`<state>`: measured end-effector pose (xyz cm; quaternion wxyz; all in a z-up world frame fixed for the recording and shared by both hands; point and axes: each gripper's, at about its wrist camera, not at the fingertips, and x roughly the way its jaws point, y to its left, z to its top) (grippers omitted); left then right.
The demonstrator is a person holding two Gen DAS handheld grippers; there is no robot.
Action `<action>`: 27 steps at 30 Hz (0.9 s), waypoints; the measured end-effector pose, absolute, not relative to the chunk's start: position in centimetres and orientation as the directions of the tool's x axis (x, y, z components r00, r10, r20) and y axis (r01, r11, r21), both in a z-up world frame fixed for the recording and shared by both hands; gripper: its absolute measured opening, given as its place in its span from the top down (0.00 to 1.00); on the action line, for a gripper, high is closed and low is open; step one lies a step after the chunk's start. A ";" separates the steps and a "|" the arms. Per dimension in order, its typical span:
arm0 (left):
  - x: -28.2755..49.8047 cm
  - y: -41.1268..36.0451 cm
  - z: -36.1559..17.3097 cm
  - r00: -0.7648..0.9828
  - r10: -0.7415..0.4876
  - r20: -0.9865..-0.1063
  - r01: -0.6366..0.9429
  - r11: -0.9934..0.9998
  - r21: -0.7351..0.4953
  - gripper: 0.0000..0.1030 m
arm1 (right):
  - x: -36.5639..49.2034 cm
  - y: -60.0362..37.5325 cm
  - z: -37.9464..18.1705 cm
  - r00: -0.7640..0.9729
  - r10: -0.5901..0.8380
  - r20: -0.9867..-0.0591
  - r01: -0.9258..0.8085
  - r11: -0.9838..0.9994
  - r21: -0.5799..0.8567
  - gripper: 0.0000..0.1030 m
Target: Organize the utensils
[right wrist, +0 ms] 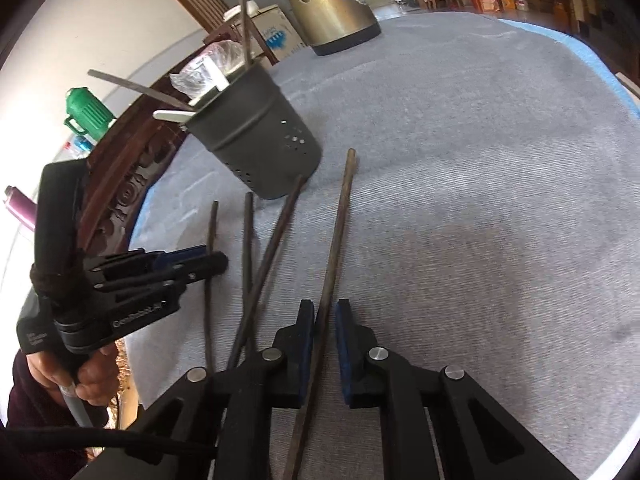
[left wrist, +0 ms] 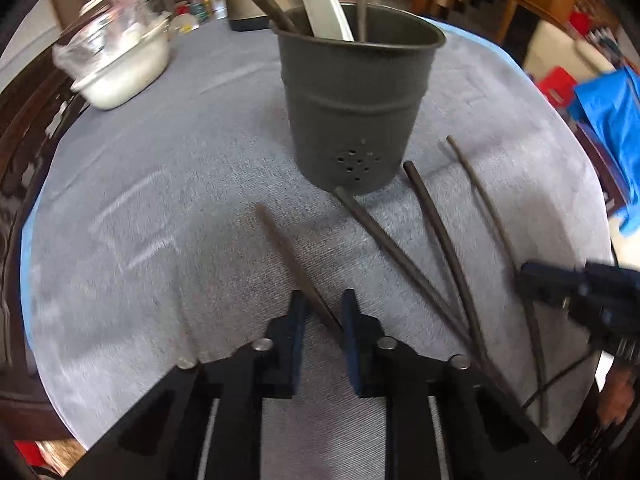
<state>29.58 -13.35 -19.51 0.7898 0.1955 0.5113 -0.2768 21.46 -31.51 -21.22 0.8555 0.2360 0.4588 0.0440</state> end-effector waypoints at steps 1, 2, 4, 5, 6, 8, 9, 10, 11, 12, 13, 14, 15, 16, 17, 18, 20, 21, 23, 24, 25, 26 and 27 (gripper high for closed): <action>29.6 -13.2 -19.1 0.320 -0.234 -0.918 0.651 0.758 0.034 0.87 | 21.5 -31.9 -21.3 0.567 0.299 -0.767 0.155 0.876 0.456 0.88; 29.7 -12.8 -19.0 0.314 -0.233 -0.921 0.670 0.741 0.041 0.87 | 21.5 -32.2 -21.3 0.560 0.308 -0.769 0.168 0.866 0.470 0.88; 29.1 -12.3 -18.8 0.301 -0.237 -0.924 0.701 0.712 0.046 0.86 | 21.6 -32.9 -21.6 0.546 0.340 -0.766 0.192 0.839 0.510 0.88; 28.9 -11.7 -18.7 0.293 -0.240 -0.925 0.709 0.704 0.042 0.86 | 21.6 -33.1 -21.7 0.542 0.350 -0.764 0.197 0.831 0.520 0.88; 29.0 -11.2 -18.6 0.290 -0.239 -0.927 0.706 0.707 0.039 0.86 | 21.7 -33.2 -21.7 0.537 0.360 -0.763 0.202 0.823 0.530 0.88; 29.3 -10.3 -18.5 0.279 -0.248 -0.928 0.696 0.718 0.018 0.86 | 21.9 -33.4 -21.7 0.527 0.380 -0.760 0.207 0.811 0.548 0.85; 29.5 -9.9 -18.4 0.275 -0.254 -0.927 0.690 0.724 0.007 0.84 | 22.1 -33.5 -21.6 0.517 0.379 -0.767 0.218 0.808 0.546 0.85; 29.6 -9.6 -18.4 0.272 -0.258 -0.927 0.684 0.729 -0.003 0.81 | 22.3 -33.7 -21.4 0.512 0.371 -0.775 0.232 0.809 0.540 0.84; 29.8 -9.1 -18.3 0.267 -0.270 -0.925 0.673 0.740 -0.022 0.75 | 22.6 -33.9 -21.2 0.511 0.353 -0.784 0.247 0.813 0.527 0.83; 29.8 -8.7 -18.3 0.265 -0.276 -0.924 0.666 0.745 -0.031 0.68 | 22.9 -34.0 -21.1 0.512 0.341 -0.788 0.254 0.817 0.518 0.83; 29.9 -8.5 -18.3 0.263 -0.281 -0.923 0.658 0.752 -0.041 0.66 | 23.2 -34.2 -21.0 0.513 0.329 -0.793 0.260 0.821 0.509 0.82; 30.1 -8.2 -18.2 0.264 -0.284 -0.922 0.648 0.760 -0.049 0.65 | 23.6 -34.3 -21.0 0.510 0.322 -0.798 0.265 0.823 0.502 0.81; 30.4 -8.1 -18.1 0.265 -0.286 -0.921 0.642 0.765 -0.053 0.64 | 24.1 -34.5 -21.0 0.503 0.318 -0.804 0.274 0.824 0.497 0.81; 30.7 -8.1 -18.0 0.264 -0.289 -0.920 0.633 0.772 -0.061 0.64 | 24.6 -34.6 -21.0 0.498 0.320 -0.806 0.279 0.821 0.498 0.80; 31.4 -7.9 -18.2 0.263 -0.291 -0.920 0.628 0.775 -0.066 0.64 | 25.1 -34.6 -21.0 0.496 0.322 -0.806 0.281 0.819 0.500 0.80; 31.7 -7.8 -18.1 0.262 -0.295 -0.919 0.620 0.781 -0.074 0.64 | 25.5 -34.7 -20.9 0.496 0.318 -0.808 0.283 0.820 0.497 0.80; 32.5 -8.2 -18.3 0.260 -0.296 -0.919 0.609 0.789 -0.081 0.64 | 26.3 -34.5 -20.8 0.495 0.289 -0.820 0.291 0.833 0.470 0.80; 32.8 -8.0 -18.1 0.258 -0.299 -0.919 0.602 0.793 -0.089 0.64 | 26.8 -34.4 -20.7 0.491 0.276 -0.827 0.297 0.839 0.456 0.80; 33.4 -8.0 -18.0 0.250 -0.306 -0.919 0.594 0.798 -0.104 0.64 | 27.6 -34.0 -20.6 0.484 0.250 -0.839 0.300 0.852 0.428 0.80; 33.6 -7.8 -17.9 0.243 -0.310 -0.919 0.591 0.799 -0.114 0.64 | 27.9 -33.9 -20.5 0.483 0.244 -0.841 0.302 0.855 0.421 0.80; 33.9 -7.7 -17.8 0.240 -0.314 -0.919 0.589 0.799 -0.119 0.64 | 28.2 -33.8 -20.4 0.482 0.238 -0.843 0.308 0.855 0.417 0.80; 34.2 -7.4 -17.8 0.233 -0.318 -0.919 0.586 0.800 -0.129 0.64 | 28.5 -33.8 -20.4 0.479 0.236 -0.845 0.314 0.853 0.416 0.80; 34.5 -7.2 -17.8 0.228 -0.320 -0.919 0.583 0.801 -0.134 0.64 | 28.8 -33.7 -20.5 0.476 0.229 -0.849 0.317 0.856 0.409 0.80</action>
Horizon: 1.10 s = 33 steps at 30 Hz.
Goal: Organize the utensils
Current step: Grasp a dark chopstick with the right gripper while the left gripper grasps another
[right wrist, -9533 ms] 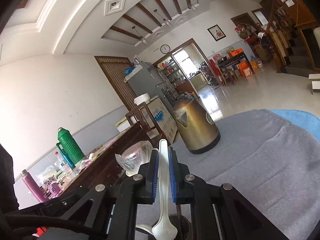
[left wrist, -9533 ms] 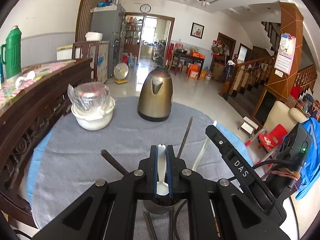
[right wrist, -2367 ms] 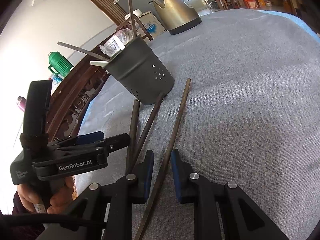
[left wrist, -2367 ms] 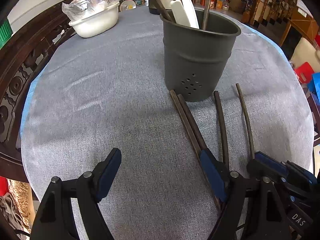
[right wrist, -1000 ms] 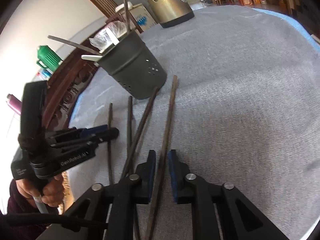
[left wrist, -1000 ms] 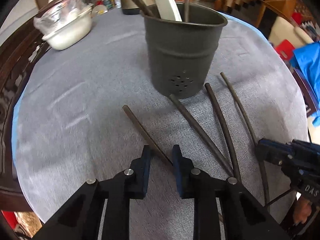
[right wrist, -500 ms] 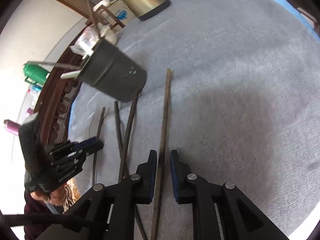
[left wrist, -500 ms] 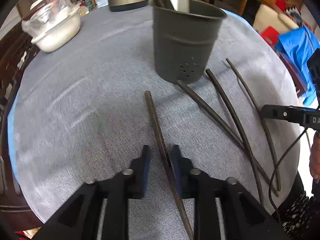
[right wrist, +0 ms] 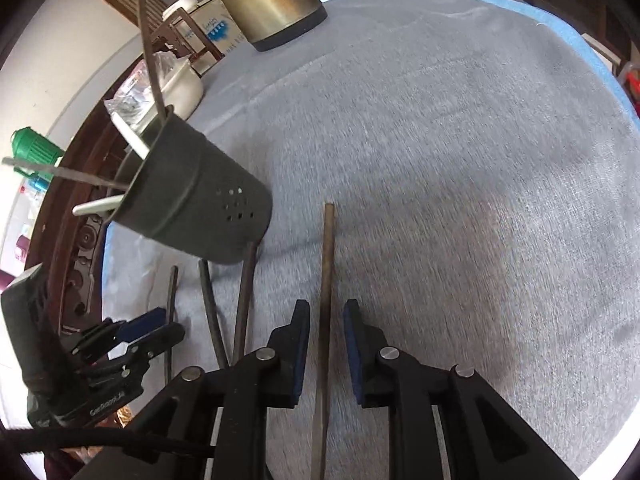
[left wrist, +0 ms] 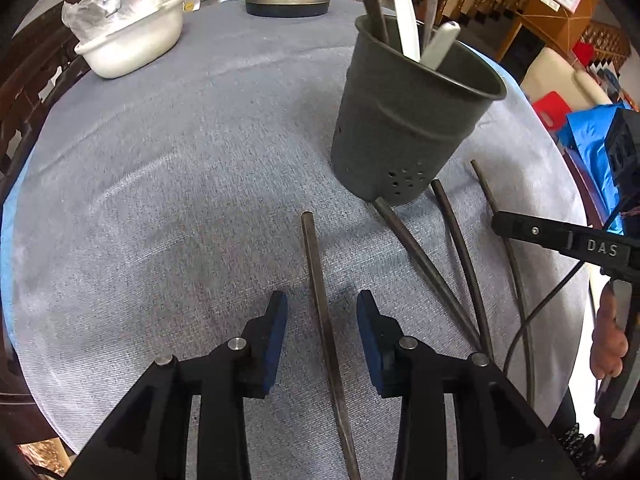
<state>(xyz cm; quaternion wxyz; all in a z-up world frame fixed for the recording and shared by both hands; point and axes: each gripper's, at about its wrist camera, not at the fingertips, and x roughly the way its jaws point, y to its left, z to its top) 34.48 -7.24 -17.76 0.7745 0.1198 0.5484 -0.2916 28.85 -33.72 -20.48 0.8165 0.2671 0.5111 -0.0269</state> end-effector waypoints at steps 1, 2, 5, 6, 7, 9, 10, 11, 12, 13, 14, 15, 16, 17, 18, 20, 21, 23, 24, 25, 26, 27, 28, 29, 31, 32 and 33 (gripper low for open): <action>34.8 -7.0 -17.7 0.226 -0.322 -0.919 0.580 0.803 -0.139 0.64 | 29.2 -33.5 -20.4 0.469 0.216 -0.856 0.315 0.865 0.391 0.81; 35.7 -6.1 -17.8 0.223 -0.324 -0.919 0.576 0.804 -0.144 0.64 | 29.5 -33.2 -20.4 0.463 0.203 -0.863 0.313 0.873 0.373 0.81; 36.1 -5.9 -18.3 0.224 -0.321 -0.920 0.567 0.811 -0.144 0.64 | 30.1 -32.4 -20.2 0.452 0.152 -0.879 0.307 0.899 0.313 0.84; 35.8 -6.7 -17.6 0.225 -0.318 -0.921 0.565 0.813 -0.143 0.64 | 30.3 -32.1 -20.2 0.451 0.131 -0.883 0.301 0.909 0.288 0.85; 35.8 -6.8 -17.7 0.225 -0.313 -0.923 0.559 0.817 -0.141 0.64 | 30.2 -31.9 -20.2 0.450 0.114 -0.886 0.297 0.916 0.269 0.89; 36.0 -7.2 -18.1 0.224 -0.300 -0.927 0.546 0.827 -0.135 0.71 | 30.0 -31.8 -20.3 0.450 0.091 -0.888 0.285 0.928 0.240 0.91; 36.0 -7.0 -17.8 0.218 -0.295 -0.930 0.538 0.831 -0.138 0.75 | 30.0 -31.7 -20.3 0.449 0.090 -0.889 0.281 0.930 0.237 0.91; 36.1 -7.1 -17.9 0.212 -0.294 -0.932 0.533 0.834 -0.142 0.81 | 29.9 -31.9 -20.2 0.447 0.091 -0.890 0.279 0.931 0.235 0.91; 36.3 -6.9 -18.2 0.195 -0.296 -0.935 0.521 0.839 -0.157 0.86 | 29.9 -32.0 -20.2 0.441 0.093 -0.892 0.277 0.932 0.235 0.91; 36.5 -6.7 -18.2 0.175 -0.300 -0.938 0.508 0.843 -0.175 0.87 | 29.9 -32.0 -20.2 0.433 0.096 -0.896 0.275 0.933 0.234 0.91; 36.5 -6.6 -18.2 0.161 -0.297 -0.941 0.496 0.849 -0.183 0.88 | 29.9 -32.0 -20.2 0.423 0.101 -0.900 0.274 0.933 0.233 0.91; 36.5 -6.5 -18.4 0.154 -0.290 -0.945 0.487 0.854 -0.183 0.88 | 29.7 -32.0 -20.2 0.416 0.102 -0.904 0.271 0.935 0.230 0.91; 36.6 -6.4 -18.7 0.143 -0.279 -0.949 0.478 0.859 -0.181 0.88 | 29.6 -31.9 -20.2 0.411 0.099 -0.906 0.265 0.938 0.223 0.91; 36.8 -6.3 -19.1 0.135 -0.271 -0.953 0.469 0.865 -0.180 0.88 | 29.5 -31.8 -20.2 0.407 0.093 -0.909 0.258 0.942 0.212 0.91; 36.7 -6.4 -19.1 0.129 -0.266 -0.955 0.459 0.870 -0.180 0.88 | 29.3 -31.6 -20.2 0.404 0.083 -0.911 0.253 0.947 0.198 0.91; 37.1 -6.3 -19.2 0.115 -0.257 -0.960 0.433 0.882 -0.184 0.88 | 29.5 -31.5 -20.2 0.397 0.069 -0.915 0.252 0.951 0.180 0.91; 36.9 -6.2 -19.0 0.114 -0.254 -0.960 0.429 0.885 -0.183 0.88 | 29.4 -31.4 -20.2 0.394 0.065 -0.917 0.254 0.951 0.177 0.91; 37.1 -6.5 -19.3 0.120 -0.243 -0.963 0.426 0.888 -0.171 0.88 | 29.5 -31.4 -20.2 0.387 0.063 -0.920 0.259 0.950 0.174 0.91; 37.2 -6.6 -19.3 0.127 -0.235 -0.964 0.426 0.890 -0.161 0.88 | 29.5 -31.4 -20.2 0.386 0.063 -0.920 0.259 0.950 0.173 0.91; 37.3 -6.8 -19.5 0.132 -0.231 -0.964 0.426 0.891 -0.156 0.88 | 29.6 -31.4 -20.3 0.386 0.065 -0.920 0.262 0.949 0.177 0.91; 37.3 -6.9 -19.4 0.140 -0.227 -0.964 0.426 0.893 -0.148 0.88 | 29.6 -31.5 -20.3 0.386 0.070 -0.920 0.269 0.945 0.185 0.91; 37.3 -7.0 -19.4 0.150 -0.222 -0.964 0.427 0.893 -0.140 0.88 | 30.0 -31.5 -20.4 0.386 0.074 -0.920 0.274 0.942 0.191 0.91; 37.3 -7.0 -19.5 0.158 -0.220 -0.963 0.427 0.894 -0.134 0.88 | 30.0 -31.6 -20.4 0.386 0.079 -0.919 0.278 0.940 0.198 0.90; 37.4 -7.3 -19.6 0.162 -0.219 -0.962 0.426 0.895 -0.132 0.88 | 29.9 -31.7 -20.4 0.387 0.085 -0.918 0.282 0.937 0.205 0.90; 37.4 -7.3 -19.7 0.168 -0.217 -0.962 0.426 0.896 -0.128 0.88 | 29.9 -32.0 -20.4 0.388 0.096 -0.917 0.285 0.933 0.219 0.90; 37.4 -7.3 -19.7 0.170 -0.216 -0.961 0.428 0.895 -0.125 0.88 | 29.9 -32.0 -20.4 0.386 0.097 -0.917 0.281 0.935 0.217 0.90; 37.3 -7.4 -19.9 0.172 -0.214 -0.962 0.431 0.894 -0.121 0.88 | 29.9 -31.9 -20.4 0.385 0.096 -0.918 0.276 0.937 0.213 0.90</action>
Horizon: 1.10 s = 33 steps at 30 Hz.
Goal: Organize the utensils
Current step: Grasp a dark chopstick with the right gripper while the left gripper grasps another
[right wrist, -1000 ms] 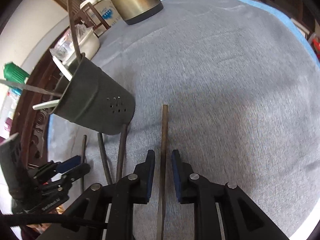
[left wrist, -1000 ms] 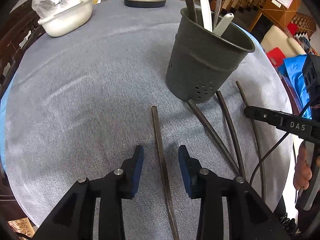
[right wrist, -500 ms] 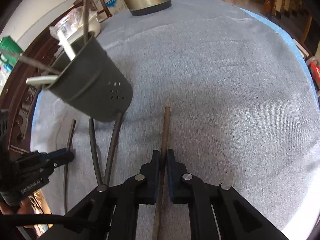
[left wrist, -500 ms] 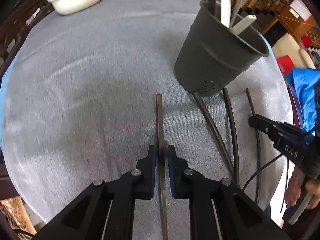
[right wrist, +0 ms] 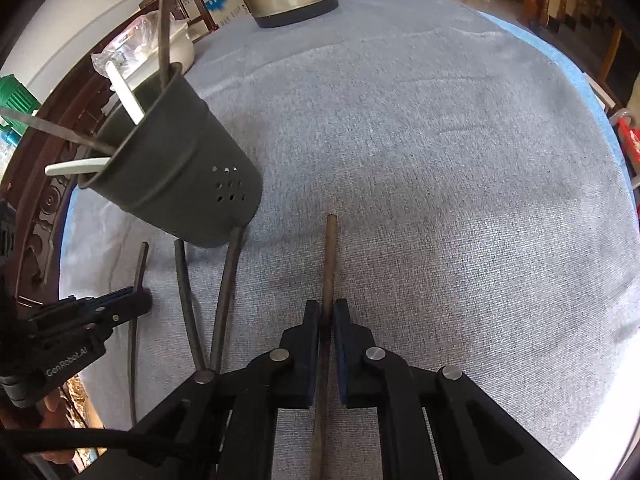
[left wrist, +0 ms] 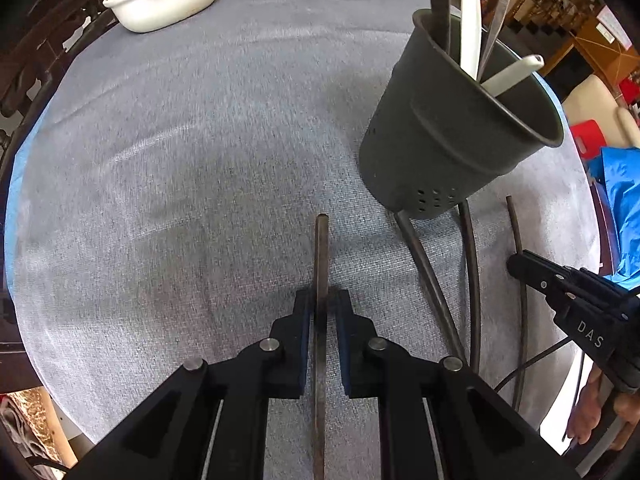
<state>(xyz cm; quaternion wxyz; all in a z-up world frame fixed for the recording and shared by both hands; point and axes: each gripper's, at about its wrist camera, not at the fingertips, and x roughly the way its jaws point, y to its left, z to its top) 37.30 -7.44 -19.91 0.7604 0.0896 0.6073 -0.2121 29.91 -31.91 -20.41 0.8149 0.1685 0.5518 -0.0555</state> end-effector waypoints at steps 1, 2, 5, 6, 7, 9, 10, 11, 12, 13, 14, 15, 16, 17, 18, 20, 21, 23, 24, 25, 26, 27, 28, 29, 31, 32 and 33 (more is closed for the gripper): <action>37.2 -7.6 -20.2 0.175 -0.210 -0.962 0.434 0.893 -0.116 0.88 | 29.9 -31.8 -20.4 0.384 0.091 -0.919 0.271 0.940 0.206 0.90; 37.0 -7.8 -20.7 0.180 -0.206 -0.962 0.435 0.894 -0.110 0.88 | 30.1 -31.8 -20.5 0.384 0.086 -0.919 0.266 0.943 0.200 0.90; 37.0 -8.6 -21.1 0.194 -0.193 -0.962 0.444 0.892 -0.089 0.88 | 30.2 -31.7 -20.4 0.389 0.072 -0.919 0.266 0.946 0.186 0.90; 36.6 -9.0 -21.1 0.198 -0.188 -0.962 0.447 0.891 -0.082 0.88 | 30.1 -31.6 -20.3 0.394 0.070 -0.916 0.272 0.943 0.189 0.90; 36.6 -9.1 -21.2 0.200 -0.186 -0.962 0.448 0.890 -0.079 0.88 | 30.1 -31.6 -20.3 0.399 0.070 -0.914 0.277 0.941 0.193 0.90; 36.1 -9.7 -20.2 0.201 -0.187 -0.962 0.448 0.891 -0.079 0.88 | 29.7 -31.3 -20.2 0.407 0.067 -0.911 0.278 0.941 0.194 0.90; 35.5 -9.8 -19.6 0.201 -0.188 -0.961 0.446 0.891 -0.081 0.88 | 29.7 -31.3 -20.2 0.412 0.066 -0.909 0.277 0.941 0.193 0.90; 35.5 -9.9 -19.6 0.199 -0.192 -0.961 0.443 0.892 -0.086 0.88 | 29.6 -31.4 -20.2 0.416 0.066 -0.907 0.280 0.940 0.196 0.90; 35.5 -9.8 -19.5 0.197 -0.193 -0.961 0.443 0.892 -0.088 0.88 | 29.1 -31.2 -20.1 0.419 0.064 -0.906 0.279 0.940 0.195 0.90; 35.5 -9.6 -19.4 0.197 -0.194 -0.961 0.443 0.892 -0.089 0.88 | 29.1 -31.2 -20.1 0.418 0.062 -0.906 0.278 0.941 0.192 0.90; 35.5 -9.6 -19.4 0.198 -0.194 -0.961 0.443 0.892 -0.089 0.88 | 29.0 -31.1 -20.1 0.416 0.059 -0.907 0.280 0.941 0.190 0.90; 35.5 -9.6 -19.4 0.199 -0.193 -0.961 0.444 0.892 -0.087 0.88 | 28.9 -31.0 -20.2 0.416 0.056 -0.908 0.281 0.941 0.187 0.90; 35.4 -9.6 -19.4 0.203 -0.193 -0.960 0.446 0.891 -0.085 0.88 | 28.8 -30.9 -20.1 0.416 0.049 -0.908 0.281 0.943 0.179 0.90; 35.3 -9.6 -19.4 0.207 -0.195 -0.959 0.448 0.890 -0.085 0.88 | 28.8 -30.7 -20.0 0.416 0.039 -0.909 0.279 0.946 0.168 0.92; 35.2 -9.5 -19.4 0.211 -0.198 -0.957 0.450 0.889 -0.084 0.88 | 28.7 -30.3 -20.0 0.417 0.023 -0.909 0.278 0.948 0.152 0.92; 35.0 -9.3 -19.7 0.220 -0.202 -0.954 0.457 0.886 -0.082 0.88 | 28.6 -29.8 -19.9 0.422 -0.004 -0.906 0.273 0.954 0.123 0.92; 34.9 -9.3 -19.7 0.224 -0.203 -0.953 0.459 0.885 -0.081 0.89 | 28.5 -29.6 -19.9 0.427 -0.014 -0.904 0.274 0.955 0.115 0.92; 34.6 -9.2 -19.7 0.242 -0.195 -0.950 0.460 0.886 -0.065 0.93 | 28.3 -29.5 -19.9 0.437 -0.020 -0.899 0.272 0.956 0.111 0.93; 34.5 -9.2 -19.5 0.246 -0.198 -0.949 0.459 0.886 -0.066 0.94 | 28.2 -29.6 -19.8 0.443 -0.016 -0.896 0.270 0.956 0.116 0.93; 34.4 -9.1 -19.5 0.249 -0.202 -0.947 0.456 0.887 -0.069 0.94 | 28.1 -29.6 -19.8 0.450 -0.010 -0.893 0.268 0.955 0.124 0.93; 34.2 -9.0 -19.5 0.254 -0.210 -0.944 0.453 0.888 -0.075 0.94 | 28.0 -29.6 -19.8 0.454 -0.005 -0.891 0.269 0.954 0.132 0.93; 34.1 -8.9 -19.6 0.258 -0.216 -0.942 0.451 0.889 -0.081 0.94 | 27.8 -29.8 -19.8 0.460 0.005 -0.888 0.266 0.953 0.143 0.93; 34.0 -8.8 -19.7 0.259 -0.221 -0.940 0.449 0.889 -0.085 0.94 | 27.6 -29.9 -19.7 0.470 0.027 -0.882 0.258 0.952 0.167 0.94; 33.8 -8.7 -19.7 0.261 -0.226 -0.938 0.445 0.891 -0.091 0.94 | 27.3 -30.1 -19.7 0.483 0.061 -0.873 0.247 0.948 0.203 0.94; 33.1 -8.5 -19.7 0.270 -0.235 -0.934 0.445 0.891 -0.096 0.94 | 26.9 -30.3 -19.4 0.505 0.096 -0.858 0.228 0.944 0.240 0.94; 32.8 -8.4 -19.5 0.280 -0.239 -0.930 0.445 0.890 -0.095 0.94 | 26.5 -30.5 -19.2 0.522 0.108 -0.846 0.220 0.942 0.255 0.94; 32.4 -8.3 -19.1 0.291 -0.243 -0.925 0.445 0.890 -0.094 0.94 | 26.3 -30.7 -19.0 0.536 0.118 -0.836 0.215 0.938 0.271 0.94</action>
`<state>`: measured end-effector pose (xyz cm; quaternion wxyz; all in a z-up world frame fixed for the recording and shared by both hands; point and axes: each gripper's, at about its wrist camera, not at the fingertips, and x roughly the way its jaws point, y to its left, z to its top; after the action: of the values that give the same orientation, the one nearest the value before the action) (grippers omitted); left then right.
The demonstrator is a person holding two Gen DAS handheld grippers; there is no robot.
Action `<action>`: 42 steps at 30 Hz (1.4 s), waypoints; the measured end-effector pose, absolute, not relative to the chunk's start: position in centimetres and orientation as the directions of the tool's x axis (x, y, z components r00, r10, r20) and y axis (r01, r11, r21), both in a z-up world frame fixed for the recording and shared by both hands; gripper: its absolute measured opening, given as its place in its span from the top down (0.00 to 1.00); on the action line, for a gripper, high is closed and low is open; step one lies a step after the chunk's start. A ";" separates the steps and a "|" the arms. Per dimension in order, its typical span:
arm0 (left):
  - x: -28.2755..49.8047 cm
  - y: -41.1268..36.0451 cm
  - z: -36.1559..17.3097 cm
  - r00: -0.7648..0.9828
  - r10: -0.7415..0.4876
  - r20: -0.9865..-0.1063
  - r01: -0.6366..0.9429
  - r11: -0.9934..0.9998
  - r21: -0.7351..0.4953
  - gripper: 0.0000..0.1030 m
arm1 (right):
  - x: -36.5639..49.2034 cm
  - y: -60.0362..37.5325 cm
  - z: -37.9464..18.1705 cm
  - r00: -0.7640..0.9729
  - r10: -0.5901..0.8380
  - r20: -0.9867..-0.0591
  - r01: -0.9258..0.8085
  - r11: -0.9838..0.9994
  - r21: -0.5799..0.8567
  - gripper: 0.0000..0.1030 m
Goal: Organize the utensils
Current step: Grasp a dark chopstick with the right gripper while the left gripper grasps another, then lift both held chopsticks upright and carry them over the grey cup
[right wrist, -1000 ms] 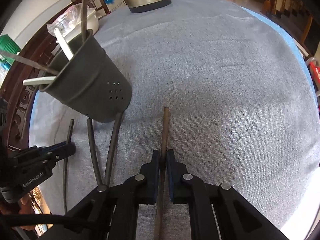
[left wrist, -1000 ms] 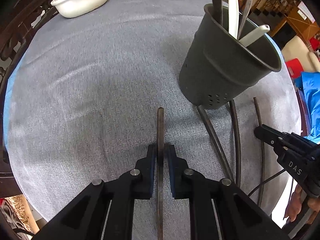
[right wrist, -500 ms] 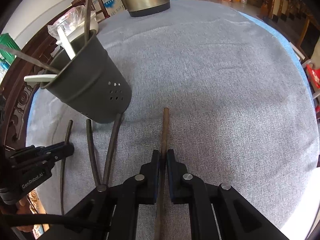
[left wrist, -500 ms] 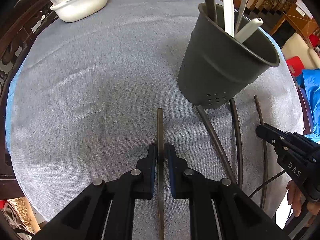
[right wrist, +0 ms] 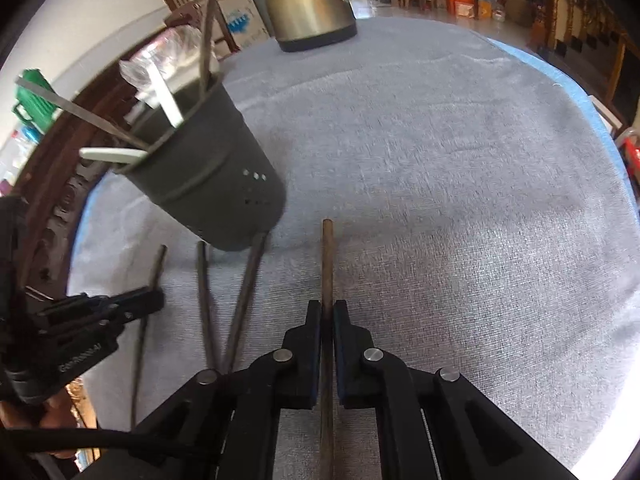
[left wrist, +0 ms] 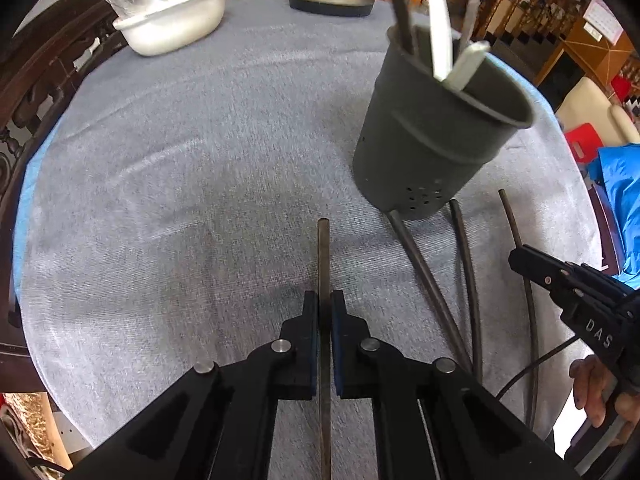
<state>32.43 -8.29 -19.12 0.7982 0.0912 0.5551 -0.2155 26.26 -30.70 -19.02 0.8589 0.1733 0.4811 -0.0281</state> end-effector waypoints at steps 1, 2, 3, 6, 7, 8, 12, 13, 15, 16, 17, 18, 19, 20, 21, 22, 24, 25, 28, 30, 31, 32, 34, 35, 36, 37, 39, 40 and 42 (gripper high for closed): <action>32.1 -8.2 -18.7 0.303 -0.246 -0.921 0.445 0.891 -0.092 0.94 | 26.1 -30.9 -18.8 0.545 0.128 -0.828 0.212 0.935 0.284 0.94; 31.7 -8.1 -18.2 0.316 -0.252 -0.915 0.445 0.891 -0.092 0.94 | 25.7 -31.2 -18.6 0.559 0.146 -0.816 0.206 0.929 0.307 0.94; 31.3 -8.0 -17.6 0.330 -0.261 -0.907 0.446 0.890 -0.094 0.94 | 25.6 -31.5 -18.5 0.567 0.155 -0.809 0.202 0.926 0.319 0.94; 29.7 -7.5 -15.5 0.379 -0.294 -0.877 0.455 0.885 -0.100 0.94 | 24.7 -32.3 -17.9 0.603 0.181 -0.777 0.186 0.915 0.357 0.94; 29.1 -7.4 -14.8 0.397 -0.307 -0.865 0.461 0.882 -0.101 0.94 | 24.3 -32.5 -17.6 0.621 0.189 -0.761 0.178 0.911 0.372 0.94; 28.6 -7.3 -14.1 0.414 -0.319 -0.853 0.466 0.879 -0.103 0.94 | 24.2 -32.8 -17.5 0.632 0.195 -0.750 0.172 0.908 0.381 0.94; 26.6 -6.9 -11.4 0.473 -0.361 -0.804 0.480 0.871 -0.109 0.94 | 23.3 -32.9 -15.7 0.691 0.213 -0.691 0.130 0.903 0.408 0.94; 26.5 -7.0 -10.8 0.481 -0.366 -0.797 0.482 0.870 -0.109 0.94 | 23.3 -33.1 -15.2 0.706 0.215 -0.675 0.119 0.904 0.412 0.94; 25.5 -6.9 -9.5 0.511 -0.385 -0.769 0.489 0.865 -0.109 0.94 | 22.4 -32.9 -13.9 0.740 0.217 -0.637 0.097 0.902 0.420 0.94; 25.0 -6.8 -8.9 0.527 -0.395 -0.752 0.493 0.863 -0.108 0.94 | 22.2 -32.9 -13.4 0.754 0.219 -0.619 0.088 0.900 0.426 0.94; 25.2 -7.0 -8.2 0.540 -0.404 -0.739 0.497 0.861 -0.108 0.94 | 22.1 -33.0 -13.0 0.765 0.222 -0.604 0.079 0.899 0.431 0.94; 25.1 -7.1 -7.5 0.551 -0.411 -0.726 0.499 0.860 -0.108 0.94 | 21.7 -33.0 -12.4 0.780 0.227 -0.584 0.067 0.897 0.437 0.94; 24.8 -7.1 -6.7 0.568 -0.421 -0.707 0.502 0.858 -0.108 0.94 | 21.4 -32.9 -11.8 0.796 0.229 -0.561 0.054 0.896 0.442 0.94; 24.9 -7.0 -6.1 0.583 -0.430 -0.689 0.505 0.856 -0.107 0.95 | 21.2 -32.8 -11.1 0.810 0.228 -0.540 0.043 0.895 0.443 0.94; 24.7 -6.9 -5.6 0.595 -0.436 -0.675 0.506 0.856 -0.106 0.95 | 21.1 -32.7 -10.8 0.819 0.227 -0.527 0.037 0.896 0.443 0.94; 24.4 -6.9 -5.1 0.607 -0.441 -0.662 0.507 0.855 -0.105 0.95 | 20.9 -32.5 -10.2 0.832 0.223 -0.508 0.028 0.898 0.439 0.94; 24.0 -6.8 -4.1 0.631 -0.456 -0.628 0.510 0.853 -0.107 0.95 | 20.7 -32.2 -9.2 0.850 0.217 -0.479 0.014 0.901 0.433 0.94; 24.0 -6.8 -3.8 0.638 -0.463 -0.615 0.514 0.851 -0.108 0.95 | 20.6 -32.1 -8.7 0.859 0.217 -0.464 0.005 0.902 0.432 0.94; 24.4 -7.0 -3.6 0.649 -0.448 -0.615 0.514 0.854 -0.079 0.94 | 20.3 -31.7 -7.7 0.873 0.216 -0.438 -0.011 0.905 0.425 0.94; 25.0 -6.7 -4.0 0.646 -0.429 -0.631 0.494 0.866 -0.083 0.95 | 20.3 -31.5 -7.4 0.877 0.205 -0.435 -0.009 0.911 0.412 0.94; 25.5 -6.4 -4.7 0.626 -0.429 -0.651 0.487 0.867 -0.104 0.95 | 20.3 -31.4 -7.4 0.876 0.203 -0.437 -0.007 0.912 0.409 0.94; 25.9 -6.1 -5.4 0.601 -0.428 -0.675 0.478 0.869 -0.126 0.95 | 20.3 -31.4 -7.5 0.875 0.203 -0.440 -0.005 0.912 0.410 0.94; 26.6 -5.2 -7.4 0.551 -0.414 -0.724 0.444 0.880 -0.165 0.95 | 20.4 -31.6 -8.1 0.870 0.200 -0.450 0.006 0.910 0.415 0.94; 27.1 -5.1 -8.5 0.524 -0.411 -0.746 0.435 0.882 -0.181 0.95 | 20.4 -31.8 -8.3 0.866 0.203 -0.456 0.009 0.907 0.421 0.94; 27.3 -5.0 -9.4 0.501 -0.411 -0.762 0.432 0.881 -0.192 0.94 | 20.4 -31.9 -8.5 0.865 0.204 -0.457 0.011 0.905 0.426 0.94; 27.7 -4.9 -10.6 0.468 -0.404 -0.786 0.425 0.883 -0.200 0.94 | 20.4 -32.0 -8.7 0.865 0.204 -0.458 0.016 0.902 0.432 0.94; 28.5 -5.1 -12.5 0.426 -0.387 -0.818 0.404 0.890 -0.210 0.93 | 20.4 -32.3 -9.0 0.864 0.208 -0.459 0.017 0.898 0.439 0.94; 28.7 -5.2 -13.0 0.417 -0.386 -0.823 0.401 0.891 -0.215 0.93 | 20.5 -32.3 -9.1 0.864 0.207 -0.459 0.019 0.897 0.441 0.94; 29.5 -5.7 -14.5 0.402 -0.379 -0.834 0.395 0.893 -0.216 0.93 | 20.5 -32.4 -9.2 0.864 0.208 -0.458 0.019 0.896 0.444 0.94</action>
<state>29.54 -5.74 -14.51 0.8371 0.0081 0.4957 -0.2313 20.52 -32.41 -9.24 0.9394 0.2228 0.2557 0.0503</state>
